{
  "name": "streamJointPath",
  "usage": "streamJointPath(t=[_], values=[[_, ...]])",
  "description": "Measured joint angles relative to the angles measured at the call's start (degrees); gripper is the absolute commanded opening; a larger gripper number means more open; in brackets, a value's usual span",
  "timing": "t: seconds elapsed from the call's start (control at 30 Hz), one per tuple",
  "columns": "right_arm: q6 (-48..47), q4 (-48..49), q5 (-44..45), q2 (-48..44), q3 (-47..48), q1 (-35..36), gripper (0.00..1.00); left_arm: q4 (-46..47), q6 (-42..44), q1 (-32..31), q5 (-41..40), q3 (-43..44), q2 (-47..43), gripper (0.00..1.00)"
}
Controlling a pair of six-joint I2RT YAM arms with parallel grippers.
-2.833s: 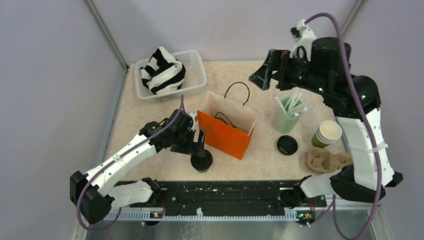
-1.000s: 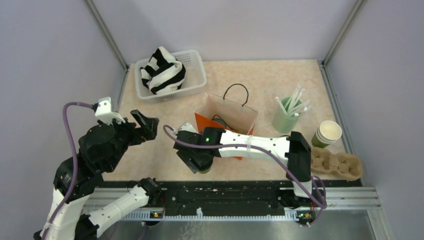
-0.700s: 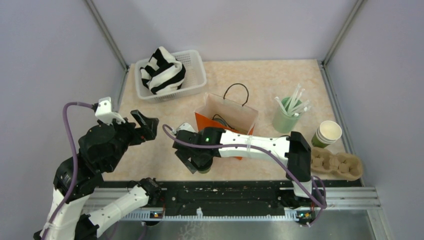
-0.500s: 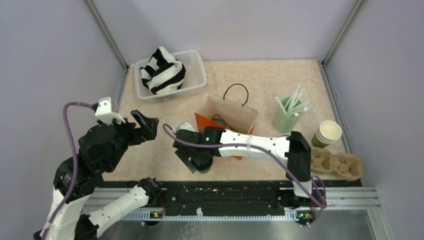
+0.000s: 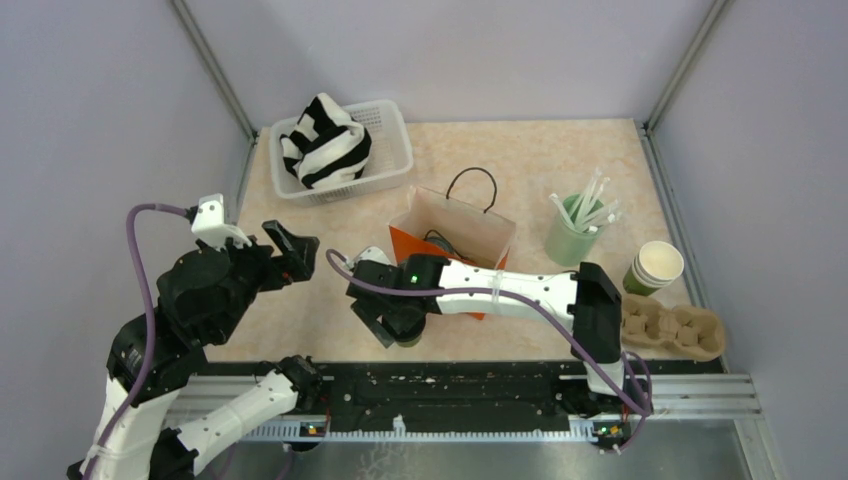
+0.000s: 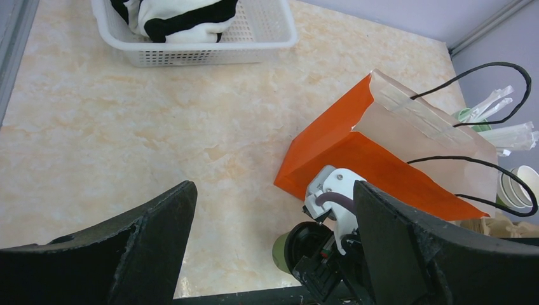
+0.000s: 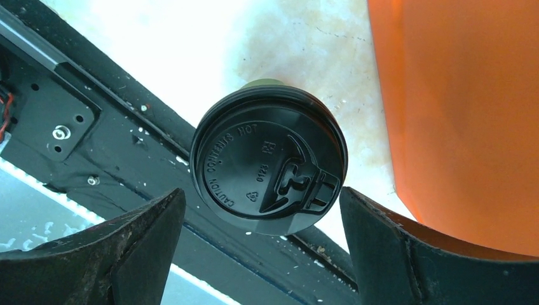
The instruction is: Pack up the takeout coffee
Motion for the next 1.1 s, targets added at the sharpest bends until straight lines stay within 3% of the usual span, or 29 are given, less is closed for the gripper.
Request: streamJointPath(t=[0.7,1.1], values=[[-0.6,1.1,-0.1,0.0,-1.8,-0.6,0.85,0.0,0.0,0.0,0.5,0.0,0.4,0.98],[-1.5,1.2,-0.4,0.0,-1.8,-0.6,0.66,0.0,-0.9,0.0,0.6,0.0,0.5,0.98]])
